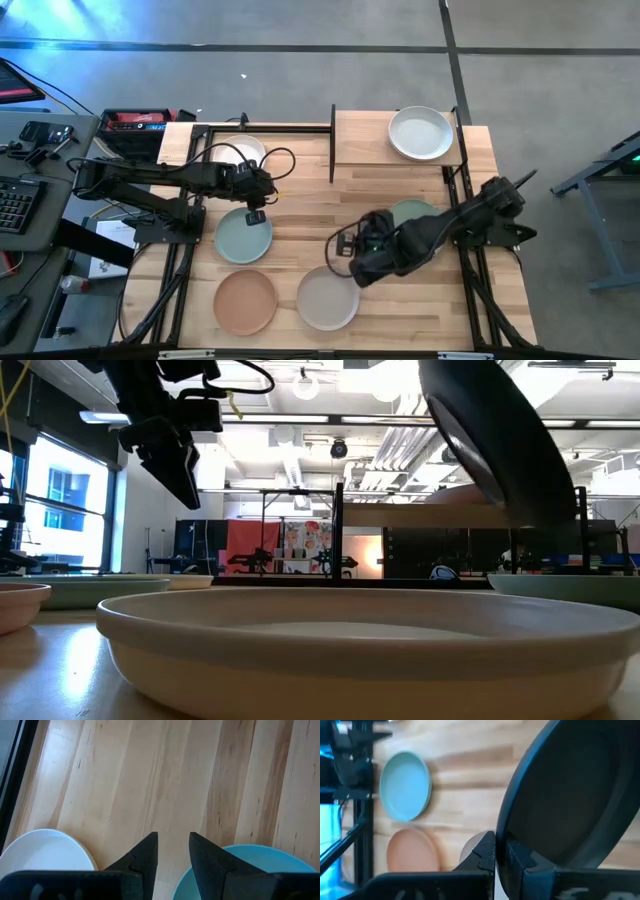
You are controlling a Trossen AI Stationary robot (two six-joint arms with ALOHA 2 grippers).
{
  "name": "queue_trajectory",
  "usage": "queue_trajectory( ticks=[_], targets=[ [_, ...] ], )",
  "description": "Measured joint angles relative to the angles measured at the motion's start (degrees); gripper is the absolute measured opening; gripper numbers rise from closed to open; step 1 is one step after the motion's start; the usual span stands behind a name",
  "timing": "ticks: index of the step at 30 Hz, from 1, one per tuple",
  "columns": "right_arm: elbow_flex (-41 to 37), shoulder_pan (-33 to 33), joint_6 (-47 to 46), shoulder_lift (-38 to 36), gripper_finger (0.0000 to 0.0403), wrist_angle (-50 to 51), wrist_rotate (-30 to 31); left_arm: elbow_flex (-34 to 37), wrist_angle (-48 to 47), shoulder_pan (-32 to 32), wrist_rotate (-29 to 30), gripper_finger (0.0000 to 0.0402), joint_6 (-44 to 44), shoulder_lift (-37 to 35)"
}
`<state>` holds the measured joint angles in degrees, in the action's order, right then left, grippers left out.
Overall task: Place and stack plates onto a shelf
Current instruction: Stack the black plate on top of the light blue plate on the shelf
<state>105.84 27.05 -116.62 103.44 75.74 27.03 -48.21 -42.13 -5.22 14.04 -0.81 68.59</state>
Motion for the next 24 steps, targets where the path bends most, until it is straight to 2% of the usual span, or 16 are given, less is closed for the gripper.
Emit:
queue_trajectory(
  ticks=[6,8,12,24],
  targets=[
    [8.75,-4.9,8.56,-0.12,0.0,14.89,0.18,0.0,0.02,-0.01,0.0,0.0102,-0.01,0.0],
    [9.03,-7.22,16.87,-1.7,0.0,13.24,1.28,0.0,0.11,-0.07,0.0,0.0102,-0.03,-0.02],
    [9.0,-13.55,27.69,-4.75,0.0,14.63,2.58,0.0,0.61,-1.23,-0.01,0.0102,-2.14,-0.02],
    [8.68,-32.74,61.92,-11.79,0.0,14.33,-3.45,0.0,2.13,-6.84,0.0,0.0102,-10.48,-0.02]
  ],
)
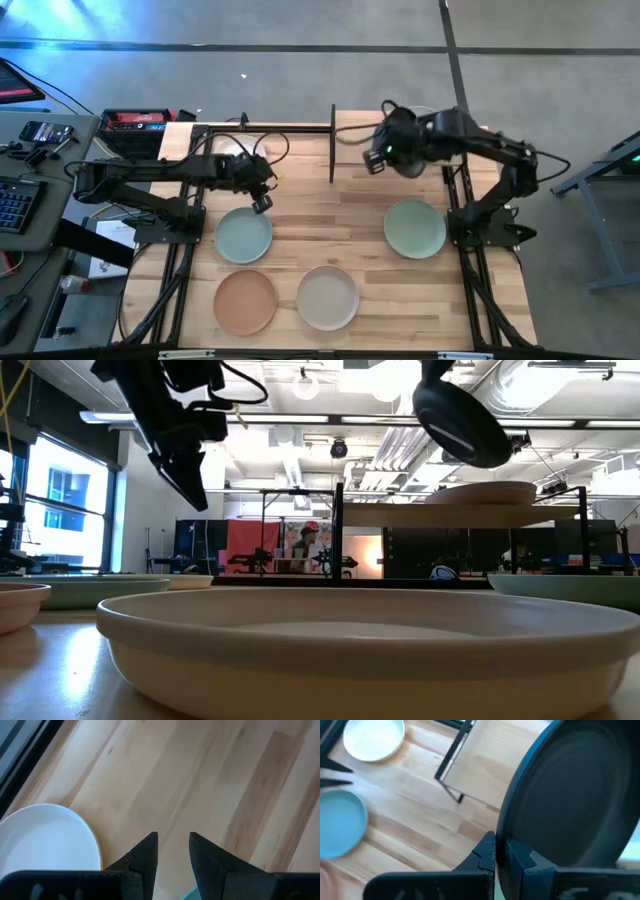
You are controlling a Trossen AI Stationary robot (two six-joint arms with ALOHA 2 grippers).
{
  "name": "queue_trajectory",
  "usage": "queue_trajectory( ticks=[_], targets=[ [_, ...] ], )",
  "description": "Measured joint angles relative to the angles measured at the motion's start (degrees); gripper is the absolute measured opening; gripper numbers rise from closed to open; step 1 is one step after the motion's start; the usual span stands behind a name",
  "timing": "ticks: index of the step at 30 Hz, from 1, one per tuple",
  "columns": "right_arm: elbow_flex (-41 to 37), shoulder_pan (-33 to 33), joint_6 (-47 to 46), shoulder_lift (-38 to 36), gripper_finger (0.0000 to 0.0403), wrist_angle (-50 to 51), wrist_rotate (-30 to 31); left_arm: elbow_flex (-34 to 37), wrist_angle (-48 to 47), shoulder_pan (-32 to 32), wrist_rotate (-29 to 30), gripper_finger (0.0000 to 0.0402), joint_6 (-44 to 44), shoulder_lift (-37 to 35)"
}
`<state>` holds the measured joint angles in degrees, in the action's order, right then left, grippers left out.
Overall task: Place and stack plates onto a shelf
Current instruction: Stack the black plate on top of the light blue plate on the shelf
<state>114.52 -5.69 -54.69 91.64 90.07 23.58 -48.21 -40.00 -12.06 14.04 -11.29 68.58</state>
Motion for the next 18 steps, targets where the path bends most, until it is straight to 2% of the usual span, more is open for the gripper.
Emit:
queue_trajectory(
  ticks=[11,18],
  targets=[
    [-0.03,-15.3,29.15,-0.11,0.0,-0.04,-7.66,0.0,0.05,-3.99,0.0,0.0102,-6.16,0.0],
    [-0.07,-21.72,44.74,1.07,0.0,-0.02,-8.88,0.0,0.59,-5.75,0.02,0.0102,-9.64,0.0]
  ],
)
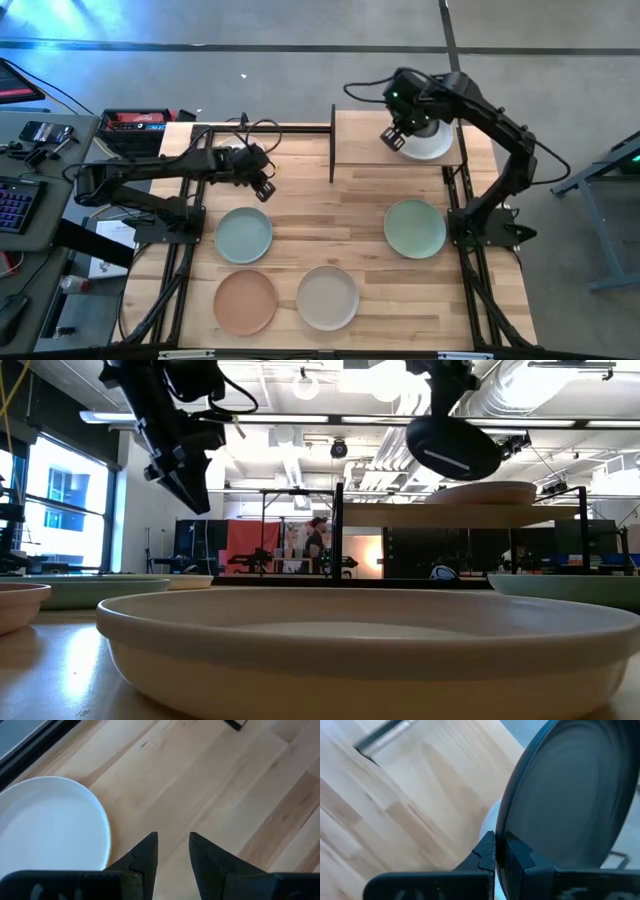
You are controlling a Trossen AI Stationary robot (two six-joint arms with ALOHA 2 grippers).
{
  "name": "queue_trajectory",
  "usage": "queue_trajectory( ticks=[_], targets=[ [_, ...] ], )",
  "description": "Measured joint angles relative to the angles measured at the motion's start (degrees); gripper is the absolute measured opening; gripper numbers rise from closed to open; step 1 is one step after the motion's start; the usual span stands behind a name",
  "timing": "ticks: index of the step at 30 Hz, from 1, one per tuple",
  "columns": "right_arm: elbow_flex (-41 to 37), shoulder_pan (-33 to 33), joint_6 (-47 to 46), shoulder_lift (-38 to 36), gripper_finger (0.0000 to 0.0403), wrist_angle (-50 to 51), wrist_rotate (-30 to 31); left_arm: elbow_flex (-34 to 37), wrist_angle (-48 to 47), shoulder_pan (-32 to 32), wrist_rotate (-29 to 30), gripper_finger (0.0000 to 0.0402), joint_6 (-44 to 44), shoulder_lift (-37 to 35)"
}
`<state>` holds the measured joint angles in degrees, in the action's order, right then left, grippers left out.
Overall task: Place and stack plates onto a shelf
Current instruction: Stack the black plate on top of the light blue plate on the shelf
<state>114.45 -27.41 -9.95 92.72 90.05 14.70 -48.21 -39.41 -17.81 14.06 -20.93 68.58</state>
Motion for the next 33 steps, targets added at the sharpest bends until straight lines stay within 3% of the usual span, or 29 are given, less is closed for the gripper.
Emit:
queue_trajectory(
  ticks=[6,15,21,33],
  targets=[
    [-0.72,-1.59,7.3,1.3,0.0,-0.26,-0.15,0.0,1.28,-1.59,0.19,0.0102,-0.06,0.0],
    [-14.53,-0.8,8.13,-2.23,0.0,-0.01,4.69,-0.01,2.35,-3.9,0.24,0.0102,-2.0,0.0],
    [-20.82,0.23,9.86,-4.23,0.0,0.01,4.62,0.0,2.59,-5.26,0.55,0.0102,-2.47,0.0],
    [-25.49,-0.31,11.98,-4.31,0.0,-1.37,4.51,-0.02,3.58,-6.57,0.57,0.0102,-2.98,0.0]
  ],
)
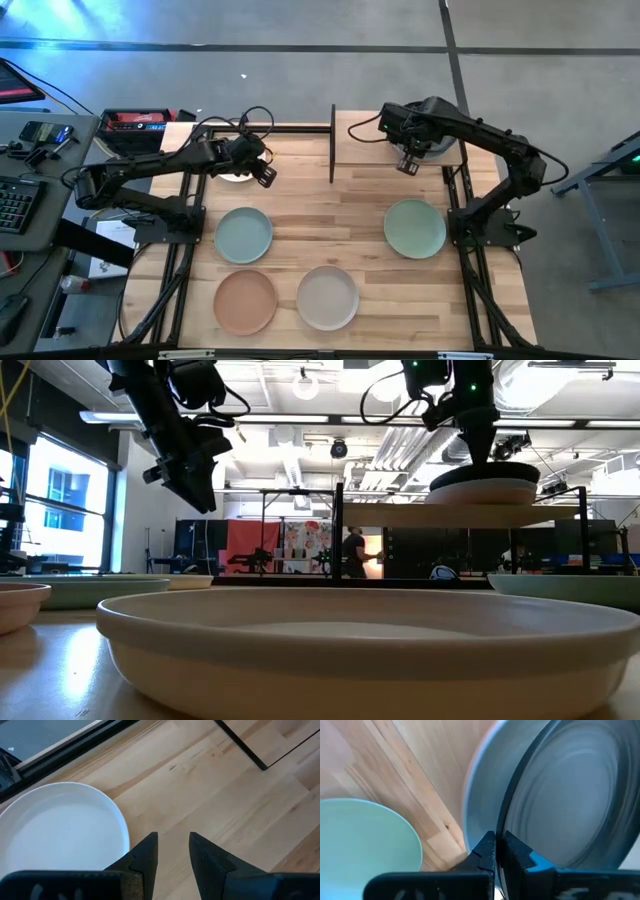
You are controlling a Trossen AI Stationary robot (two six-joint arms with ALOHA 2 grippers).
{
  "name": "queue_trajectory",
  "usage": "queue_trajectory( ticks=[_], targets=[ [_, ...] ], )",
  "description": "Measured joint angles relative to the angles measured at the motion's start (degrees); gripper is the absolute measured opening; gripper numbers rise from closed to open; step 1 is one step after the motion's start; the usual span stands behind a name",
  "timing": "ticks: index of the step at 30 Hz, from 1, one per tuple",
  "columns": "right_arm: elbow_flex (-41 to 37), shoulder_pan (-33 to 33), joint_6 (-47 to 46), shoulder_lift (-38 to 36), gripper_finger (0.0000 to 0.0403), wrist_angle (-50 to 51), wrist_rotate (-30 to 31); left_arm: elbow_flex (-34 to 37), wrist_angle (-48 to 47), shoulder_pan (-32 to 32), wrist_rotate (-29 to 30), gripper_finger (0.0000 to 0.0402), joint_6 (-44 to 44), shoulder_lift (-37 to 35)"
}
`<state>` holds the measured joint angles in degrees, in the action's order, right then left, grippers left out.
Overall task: Place and stack plates onto a shelf
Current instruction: Stack the black plate on top of the light blue plate on the shelf, then stack the green plate on top of the black plate on the shelf
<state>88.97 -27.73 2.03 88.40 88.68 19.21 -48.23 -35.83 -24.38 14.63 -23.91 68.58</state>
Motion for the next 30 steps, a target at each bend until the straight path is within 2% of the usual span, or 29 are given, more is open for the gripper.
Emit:
queue_trajectory(
  ticks=[7,15,20,30],
  targets=[
    [0.15,0.02,-1.05,0.0,0.0011,-2.8,-2.72,0.0,-0.02,0.02,-0.02,0.0102,-0.08,0.0],
    [0.2,0.5,-2.15,0.0,0.0084,-2.28,0.84,0.0,-0.06,0.02,-0.04,0.0102,-0.1,0.0],
    [0.22,0.5,-3.43,-0.46,0.0113,-0.26,1.61,0.0,-0.07,0.02,-0.21,0.0102,-0.15,0.0],
    [0.25,0.5,-9.41,-3.89,0.0119,-0.31,-6.12,0.0,-0.07,0.02,-1.3,0.0102,-0.17,0.0]
  ],
)
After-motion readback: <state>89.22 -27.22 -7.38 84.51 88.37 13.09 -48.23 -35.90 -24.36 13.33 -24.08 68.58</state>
